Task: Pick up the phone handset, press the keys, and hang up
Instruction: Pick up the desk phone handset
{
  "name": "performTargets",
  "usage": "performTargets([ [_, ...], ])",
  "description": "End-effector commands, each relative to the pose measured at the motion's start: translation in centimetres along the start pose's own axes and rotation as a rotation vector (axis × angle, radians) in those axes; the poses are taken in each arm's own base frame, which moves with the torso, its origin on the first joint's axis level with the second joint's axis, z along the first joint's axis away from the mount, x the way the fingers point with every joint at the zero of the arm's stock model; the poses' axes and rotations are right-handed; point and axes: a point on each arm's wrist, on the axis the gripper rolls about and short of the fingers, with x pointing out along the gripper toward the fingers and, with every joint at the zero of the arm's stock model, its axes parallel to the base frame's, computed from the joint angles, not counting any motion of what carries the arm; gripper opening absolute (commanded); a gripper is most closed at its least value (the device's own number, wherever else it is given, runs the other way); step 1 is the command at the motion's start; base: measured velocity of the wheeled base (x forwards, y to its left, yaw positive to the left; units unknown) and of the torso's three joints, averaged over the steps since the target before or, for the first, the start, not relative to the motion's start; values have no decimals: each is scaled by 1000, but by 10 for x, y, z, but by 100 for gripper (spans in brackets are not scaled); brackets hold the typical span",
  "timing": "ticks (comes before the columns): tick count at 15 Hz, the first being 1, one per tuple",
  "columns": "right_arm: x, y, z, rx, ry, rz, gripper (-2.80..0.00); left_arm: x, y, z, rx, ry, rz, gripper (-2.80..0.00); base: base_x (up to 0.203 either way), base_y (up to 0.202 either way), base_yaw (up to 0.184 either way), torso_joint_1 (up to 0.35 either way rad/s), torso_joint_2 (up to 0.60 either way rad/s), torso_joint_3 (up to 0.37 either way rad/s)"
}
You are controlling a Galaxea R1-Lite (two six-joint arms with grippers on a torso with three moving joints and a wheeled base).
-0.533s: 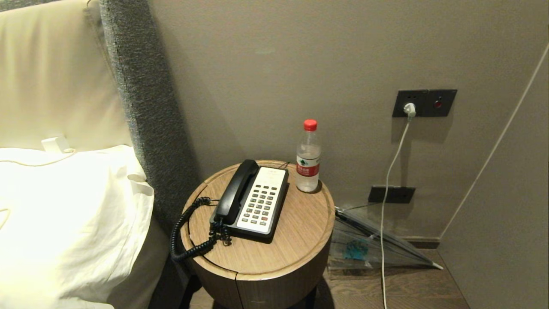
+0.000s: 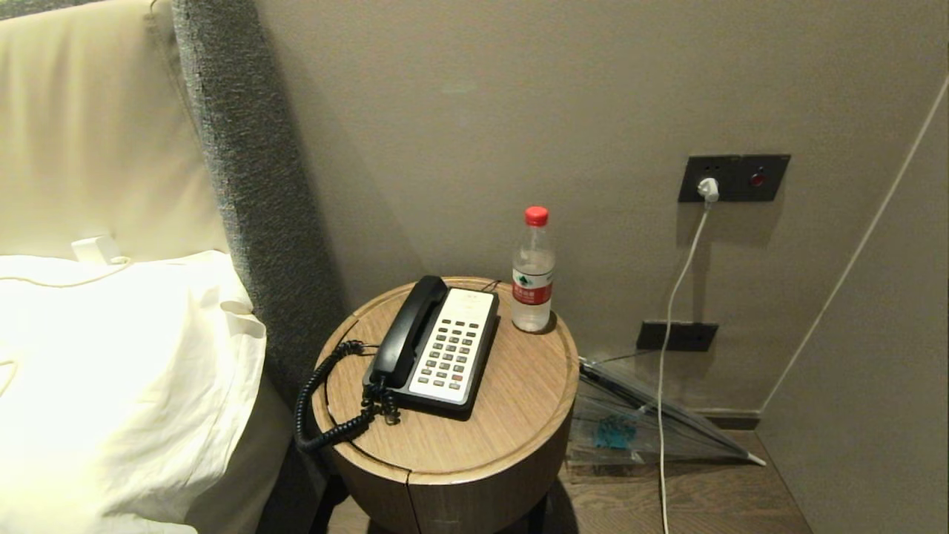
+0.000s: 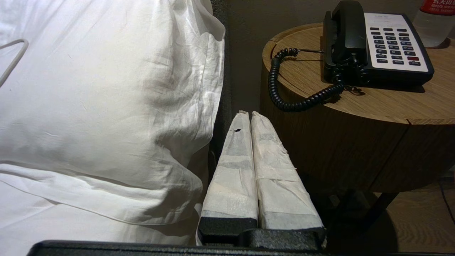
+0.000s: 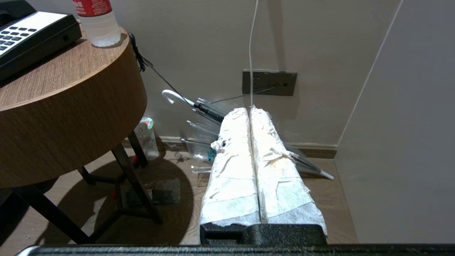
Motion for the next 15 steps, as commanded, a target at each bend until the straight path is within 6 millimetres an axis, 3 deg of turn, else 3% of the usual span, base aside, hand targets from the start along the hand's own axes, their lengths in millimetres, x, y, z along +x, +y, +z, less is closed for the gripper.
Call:
performTargets([
  [1,0,0,-1,0,4,-1,-280,0,0,0,0,-1,0,-280,0,0,0,0,0,0],
  [15,0,0,-1,0,4,-1,-280,0,0,0,-8,5,1,-280,0,0,0,0,0,0],
])
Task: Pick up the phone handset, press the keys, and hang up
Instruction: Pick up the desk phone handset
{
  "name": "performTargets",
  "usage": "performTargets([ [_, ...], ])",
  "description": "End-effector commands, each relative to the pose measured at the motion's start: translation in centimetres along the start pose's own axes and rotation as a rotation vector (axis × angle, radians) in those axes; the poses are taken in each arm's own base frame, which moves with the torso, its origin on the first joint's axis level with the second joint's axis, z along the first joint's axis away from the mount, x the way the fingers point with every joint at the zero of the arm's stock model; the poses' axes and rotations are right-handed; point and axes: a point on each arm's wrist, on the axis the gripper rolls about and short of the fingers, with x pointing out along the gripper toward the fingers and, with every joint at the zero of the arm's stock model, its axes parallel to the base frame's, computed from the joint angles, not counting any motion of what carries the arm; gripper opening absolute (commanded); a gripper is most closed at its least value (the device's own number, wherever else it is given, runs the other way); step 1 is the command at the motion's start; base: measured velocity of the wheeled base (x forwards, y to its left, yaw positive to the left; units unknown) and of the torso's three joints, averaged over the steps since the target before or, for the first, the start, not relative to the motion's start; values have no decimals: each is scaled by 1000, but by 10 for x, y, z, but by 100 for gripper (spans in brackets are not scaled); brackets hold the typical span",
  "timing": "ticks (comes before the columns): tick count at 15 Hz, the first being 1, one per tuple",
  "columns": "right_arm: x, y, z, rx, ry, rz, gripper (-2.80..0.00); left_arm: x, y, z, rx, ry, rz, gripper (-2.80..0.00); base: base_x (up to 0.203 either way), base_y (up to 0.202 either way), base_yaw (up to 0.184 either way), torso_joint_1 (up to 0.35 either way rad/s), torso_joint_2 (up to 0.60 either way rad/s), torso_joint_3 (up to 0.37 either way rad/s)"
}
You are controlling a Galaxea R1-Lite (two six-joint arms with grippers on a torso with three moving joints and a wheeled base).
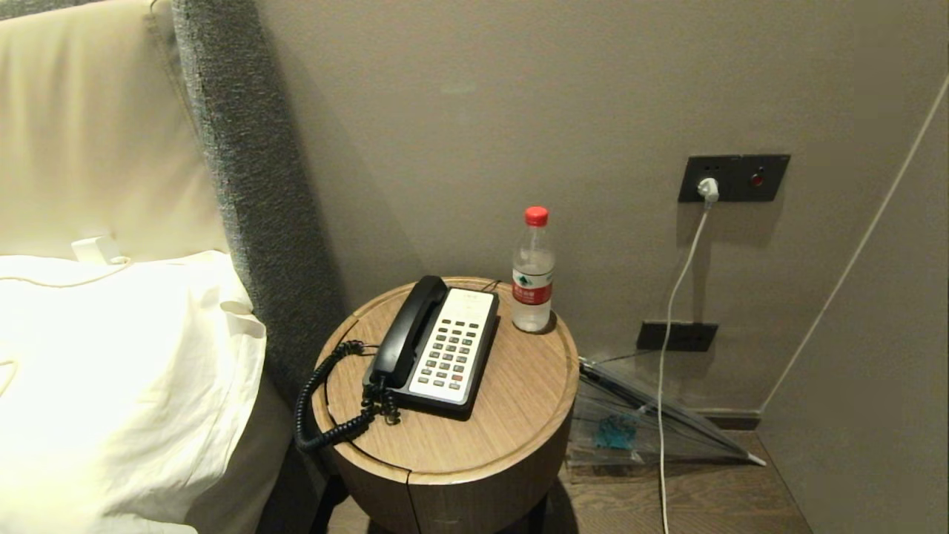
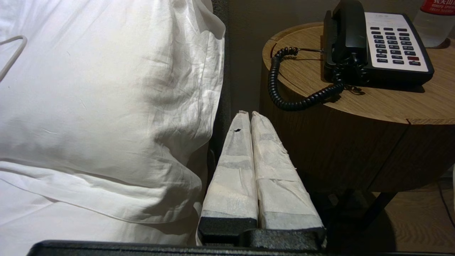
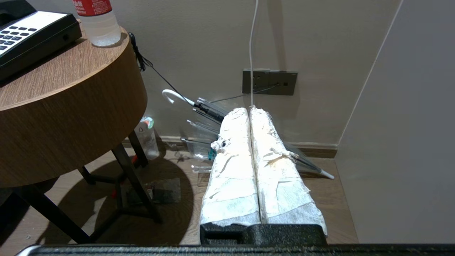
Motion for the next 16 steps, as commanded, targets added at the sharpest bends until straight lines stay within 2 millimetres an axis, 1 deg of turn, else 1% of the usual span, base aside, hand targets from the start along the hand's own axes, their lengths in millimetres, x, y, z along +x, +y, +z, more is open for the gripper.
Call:
performTargets([
  [1,0,0,0,0,1,1,-280,0,0,0,-1,1,0,-280,0,0,0,0,0,0],
  [5,0,0,0,0,3,0,-280,0,0,0,-3,-1,-1,-280,0,0,0,1,1,-49],
  [16,0,0,0,0,1,3,-280,0,0,0,-12,-2,-1,-280,0,0,0,3,3,-189],
])
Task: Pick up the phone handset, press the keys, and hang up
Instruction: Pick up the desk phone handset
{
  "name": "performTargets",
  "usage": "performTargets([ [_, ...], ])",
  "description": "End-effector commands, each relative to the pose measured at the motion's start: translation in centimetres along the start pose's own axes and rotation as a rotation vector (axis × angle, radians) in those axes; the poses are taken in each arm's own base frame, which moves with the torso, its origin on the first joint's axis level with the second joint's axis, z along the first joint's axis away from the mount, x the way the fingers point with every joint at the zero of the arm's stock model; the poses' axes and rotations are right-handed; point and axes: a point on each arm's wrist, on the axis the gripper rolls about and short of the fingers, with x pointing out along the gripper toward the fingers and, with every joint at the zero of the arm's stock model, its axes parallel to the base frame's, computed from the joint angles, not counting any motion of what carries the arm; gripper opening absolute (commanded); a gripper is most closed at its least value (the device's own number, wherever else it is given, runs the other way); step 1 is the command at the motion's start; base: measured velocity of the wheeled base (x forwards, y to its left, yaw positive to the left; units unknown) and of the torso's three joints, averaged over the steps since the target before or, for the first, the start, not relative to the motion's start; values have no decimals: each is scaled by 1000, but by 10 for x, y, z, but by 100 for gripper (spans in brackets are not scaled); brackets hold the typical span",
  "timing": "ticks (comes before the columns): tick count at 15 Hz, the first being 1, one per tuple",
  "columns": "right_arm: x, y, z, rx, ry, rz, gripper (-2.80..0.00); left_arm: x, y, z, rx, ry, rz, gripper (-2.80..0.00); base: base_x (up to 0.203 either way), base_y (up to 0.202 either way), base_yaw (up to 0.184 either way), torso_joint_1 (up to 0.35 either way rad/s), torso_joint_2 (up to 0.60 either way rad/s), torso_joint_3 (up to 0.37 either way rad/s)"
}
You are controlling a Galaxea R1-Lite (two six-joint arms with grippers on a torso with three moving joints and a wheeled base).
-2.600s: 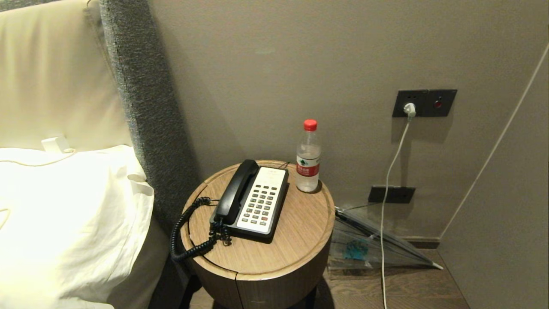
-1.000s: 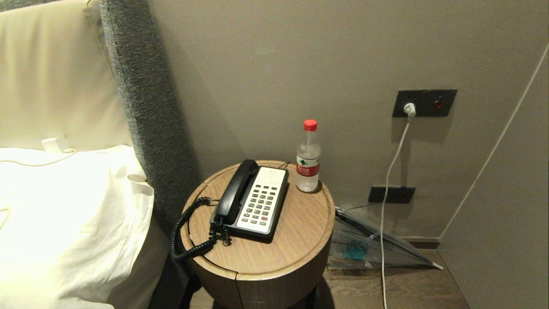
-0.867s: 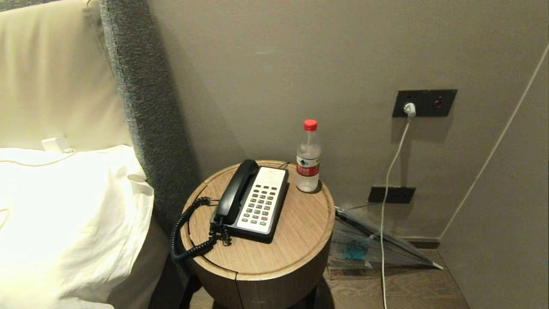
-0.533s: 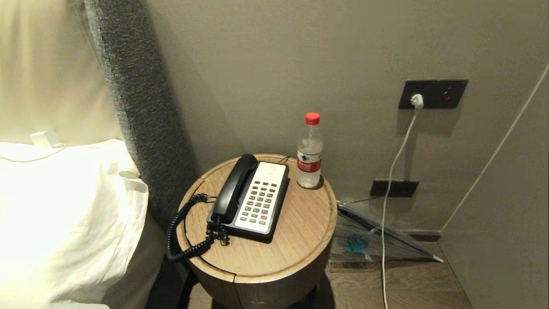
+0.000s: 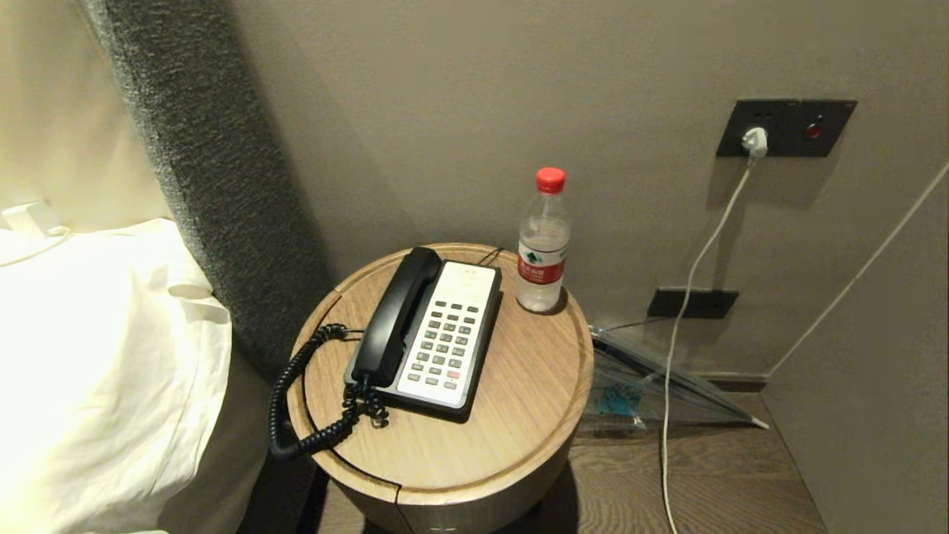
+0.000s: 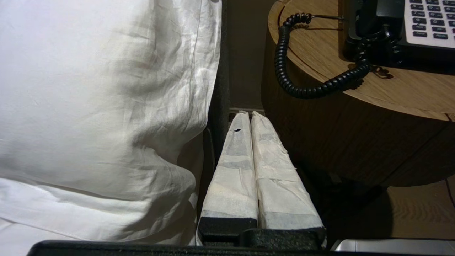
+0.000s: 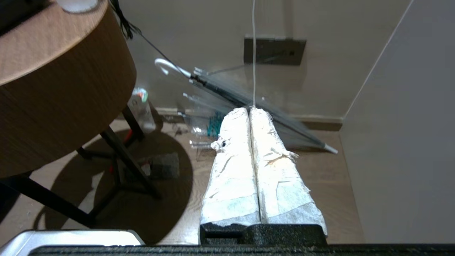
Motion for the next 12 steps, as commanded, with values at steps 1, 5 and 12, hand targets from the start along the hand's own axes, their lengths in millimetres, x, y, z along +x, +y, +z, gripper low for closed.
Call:
performTargets([
  [1,0,0,0,0,2,0,-280,0,0,0,0,1,-1,-280,0,0,0,2,0,-200],
  [5,0,0,0,0,1,0,-280,0,0,0,0,1,0,-280,0,0,0,1,3,-197],
  [12,0,0,0,0,2,-2,-280,0,0,0,0,1,-1,-280,0,0,0,3,2,-198],
])
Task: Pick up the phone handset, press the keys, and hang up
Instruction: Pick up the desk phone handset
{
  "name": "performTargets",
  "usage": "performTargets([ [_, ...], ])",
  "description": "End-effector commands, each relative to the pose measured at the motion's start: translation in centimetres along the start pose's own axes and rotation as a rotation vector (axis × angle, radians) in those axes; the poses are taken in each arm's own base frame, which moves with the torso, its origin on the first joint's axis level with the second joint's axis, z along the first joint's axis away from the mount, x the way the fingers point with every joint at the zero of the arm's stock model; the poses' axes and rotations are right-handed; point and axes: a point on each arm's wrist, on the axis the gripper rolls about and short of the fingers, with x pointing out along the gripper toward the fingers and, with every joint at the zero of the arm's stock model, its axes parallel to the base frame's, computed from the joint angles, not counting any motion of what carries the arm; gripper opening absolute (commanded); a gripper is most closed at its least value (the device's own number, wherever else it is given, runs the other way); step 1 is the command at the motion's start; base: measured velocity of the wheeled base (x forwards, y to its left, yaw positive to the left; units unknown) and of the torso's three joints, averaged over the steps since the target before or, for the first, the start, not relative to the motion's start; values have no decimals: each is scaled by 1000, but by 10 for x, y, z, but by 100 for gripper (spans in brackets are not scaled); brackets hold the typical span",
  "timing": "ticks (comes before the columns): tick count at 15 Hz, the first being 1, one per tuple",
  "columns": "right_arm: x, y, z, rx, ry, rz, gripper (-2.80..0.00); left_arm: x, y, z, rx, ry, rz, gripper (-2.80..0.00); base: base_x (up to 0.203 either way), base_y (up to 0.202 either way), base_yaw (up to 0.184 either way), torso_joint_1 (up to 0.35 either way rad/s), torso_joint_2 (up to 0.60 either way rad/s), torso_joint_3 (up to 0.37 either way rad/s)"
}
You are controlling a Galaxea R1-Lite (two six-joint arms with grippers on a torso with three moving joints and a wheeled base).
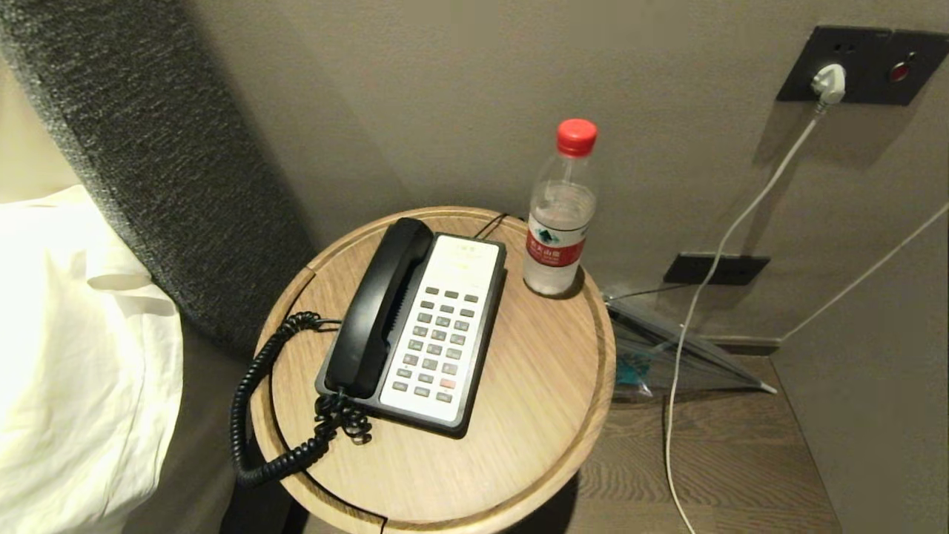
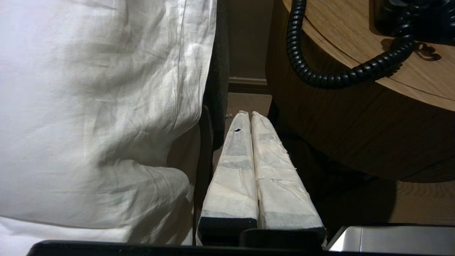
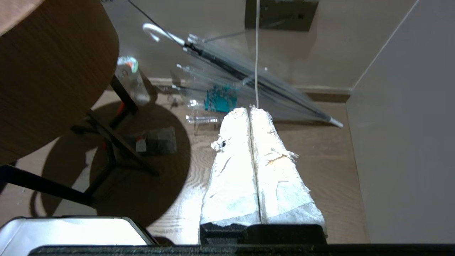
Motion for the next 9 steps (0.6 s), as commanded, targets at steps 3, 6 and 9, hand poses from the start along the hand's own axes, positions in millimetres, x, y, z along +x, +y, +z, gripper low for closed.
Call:
performTargets([
  [3,0,0,0,0,2,1,-280,0,0,0,1,2,0,-280,0,0,0,2,0,-105],
  [6,0,0,0,0,2,1,-280,0,0,0,6,-2,0,-280,0,0,0,0,0,0],
  [9,0,0,0,0,3,-1,-280,0,0,0,11,-2,0,-280,0,0,0,0,0,0],
])
